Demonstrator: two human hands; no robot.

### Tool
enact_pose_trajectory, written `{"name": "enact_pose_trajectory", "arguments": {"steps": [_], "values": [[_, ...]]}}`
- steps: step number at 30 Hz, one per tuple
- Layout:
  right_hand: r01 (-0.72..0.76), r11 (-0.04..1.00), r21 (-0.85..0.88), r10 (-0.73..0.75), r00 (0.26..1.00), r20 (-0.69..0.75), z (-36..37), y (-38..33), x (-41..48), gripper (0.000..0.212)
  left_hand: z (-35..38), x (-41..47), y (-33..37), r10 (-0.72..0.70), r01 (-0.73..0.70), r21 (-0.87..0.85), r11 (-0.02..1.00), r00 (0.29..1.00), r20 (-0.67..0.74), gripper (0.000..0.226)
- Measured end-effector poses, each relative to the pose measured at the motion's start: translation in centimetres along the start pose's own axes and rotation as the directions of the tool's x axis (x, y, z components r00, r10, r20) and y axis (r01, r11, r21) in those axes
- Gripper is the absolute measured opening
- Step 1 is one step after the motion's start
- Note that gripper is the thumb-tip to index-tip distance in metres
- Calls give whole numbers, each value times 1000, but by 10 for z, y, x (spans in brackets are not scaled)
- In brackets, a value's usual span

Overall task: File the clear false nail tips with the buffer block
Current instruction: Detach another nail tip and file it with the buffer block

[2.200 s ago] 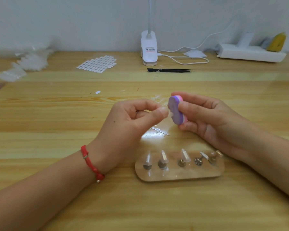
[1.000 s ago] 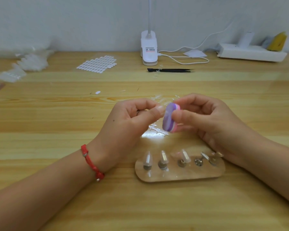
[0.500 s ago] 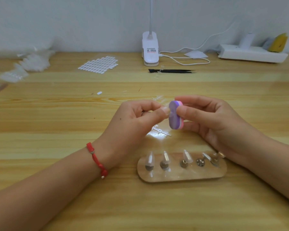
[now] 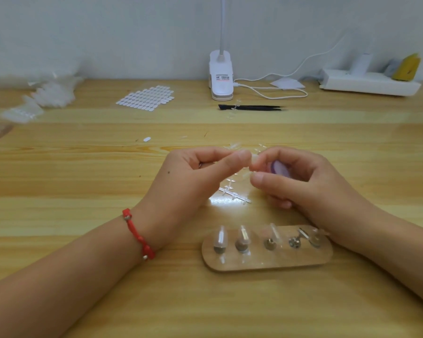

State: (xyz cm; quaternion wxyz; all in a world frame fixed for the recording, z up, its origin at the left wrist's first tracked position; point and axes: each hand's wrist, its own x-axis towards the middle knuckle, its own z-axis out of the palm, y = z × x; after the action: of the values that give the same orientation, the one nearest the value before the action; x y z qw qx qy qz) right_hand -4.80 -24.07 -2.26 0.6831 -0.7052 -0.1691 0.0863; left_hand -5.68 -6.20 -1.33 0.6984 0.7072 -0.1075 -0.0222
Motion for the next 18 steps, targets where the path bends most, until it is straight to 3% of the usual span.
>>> {"name": "enact_pose_trajectory", "arguments": {"steps": [8, 11, 14, 18], "values": [[-7, 998, 61, 8, 1000, -5, -1, -1, 1, 16, 0, -2, 0, 10, -14, 53, 999, 997, 75, 28], [-68, 992, 105, 63, 997, 45, -2, -6, 0, 14, 0, -2, 5, 88, -99, 122, 988, 992, 87, 24], [-122, 986, 110, 106, 984, 144, -6, -12, -2, 10, -5, 0, 16, 283, -319, 272, 908, 945, 164, 20], [-170, 981, 94, 141, 956, 256, -10, -17, -2, 17, -10, -2, 26, 415, -514, 486, 707, 858, 304, 18]]}}
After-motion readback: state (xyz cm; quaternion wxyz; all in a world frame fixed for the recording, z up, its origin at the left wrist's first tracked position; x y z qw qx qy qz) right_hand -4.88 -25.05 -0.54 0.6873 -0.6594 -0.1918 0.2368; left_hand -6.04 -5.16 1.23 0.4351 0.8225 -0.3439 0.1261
